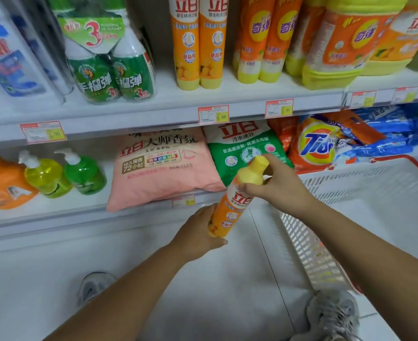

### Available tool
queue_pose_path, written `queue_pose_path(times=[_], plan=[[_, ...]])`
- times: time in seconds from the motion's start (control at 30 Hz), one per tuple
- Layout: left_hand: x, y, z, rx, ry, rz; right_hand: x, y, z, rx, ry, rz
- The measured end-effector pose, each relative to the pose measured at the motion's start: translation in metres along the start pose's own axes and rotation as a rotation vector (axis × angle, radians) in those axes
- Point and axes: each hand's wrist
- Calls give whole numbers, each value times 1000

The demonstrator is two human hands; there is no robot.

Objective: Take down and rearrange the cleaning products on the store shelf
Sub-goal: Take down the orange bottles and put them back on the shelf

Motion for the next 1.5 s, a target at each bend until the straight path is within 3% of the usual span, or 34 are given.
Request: queue_pose_path(times=[0.1, 0.2, 0.3, 0.47, 0.53, 0.67, 0.83, 1.03, 1.2, 1.5], plan=[[-3, -22, 21, -126, -24, -21, 0, 34, 20, 68, -30, 45], [-5, -41, 46, -197, -99, -69, -1, 55, 26, 273, 102, 32], [-4, -68, 77, -248, -179, -151, 1, 71, 16, 188, 191, 69], [15, -110, 144, -38, -296, -293, 36, 112, 27, 277, -11, 229], [25, -113, 172, 188, -393, -333, 55, 125, 37, 288, -90, 310], [41, -83, 209, 511, -615, -259, 93, 143, 42, 195, -217, 410], [56, -47, 215, 631, -661, -220, 134, 154, 33, 142, -291, 429], [70, -34, 211, 648, -798, -277, 166, 143, 23, 126, -255, 358], [76, -27, 210, 634, -854, -323, 175, 146, 14, 22, -328, 374], [72, -25, 213, 587, -817, -371, 177, 142, -4, 22, -464, 281]])
Point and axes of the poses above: each hand's wrist, its own x-axis towards the middle knuckle, its own z-axis out of the back of the hand, y = z × x, and after that the axes turned 2 degrees about y, right-handed
